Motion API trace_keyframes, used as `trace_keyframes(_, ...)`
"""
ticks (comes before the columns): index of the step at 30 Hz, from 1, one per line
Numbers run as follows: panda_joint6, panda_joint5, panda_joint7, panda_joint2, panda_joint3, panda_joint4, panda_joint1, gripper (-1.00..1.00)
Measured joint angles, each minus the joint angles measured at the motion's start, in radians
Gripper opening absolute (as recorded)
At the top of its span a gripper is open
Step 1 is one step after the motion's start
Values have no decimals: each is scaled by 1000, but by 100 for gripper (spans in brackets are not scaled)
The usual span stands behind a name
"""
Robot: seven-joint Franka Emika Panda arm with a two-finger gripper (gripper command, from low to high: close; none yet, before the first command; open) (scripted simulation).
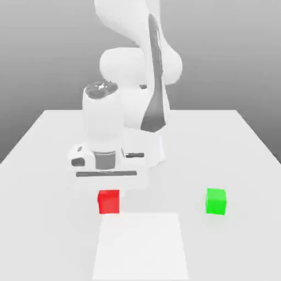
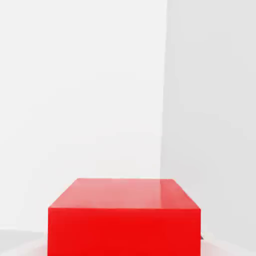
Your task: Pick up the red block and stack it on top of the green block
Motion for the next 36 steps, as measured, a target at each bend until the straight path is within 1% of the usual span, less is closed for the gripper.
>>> trace_keyframes(3, -50, 34, 77, -51, 78, 2, 82, -100)
trace_keyframes(14, -172, 221, 420, -157, 436, 25, 477, -100)
trace_keyframes(16, -142, 207, 457, -123, 466, 29, 483, -100)
trace_keyframes(19, -62, 145, 508, -38, 487, 32, 458, -100)
trace_keyframes(21, -1, 80, 553, 27, 489, 33, 441, -100)
trace_keyframes(23, 61, -6, 614, 95, 475, 34, 427, -100)
trace_keyframes(24, 81, -37, 635, 116, 469, 34, 424, 100)
trace_keyframes(29, 81, -37, 635, 116, 469, 34, 422, 100)
trace_keyframes(30, 90, -52, 645, 127, 465, 35, 426, 100)
trace_keyframes(33, 32, 37, 584, 63, 473, 34, 451, 100)
trace_keyframes(36, -56, 121, 526, -30, 443, 32, 498, 100)
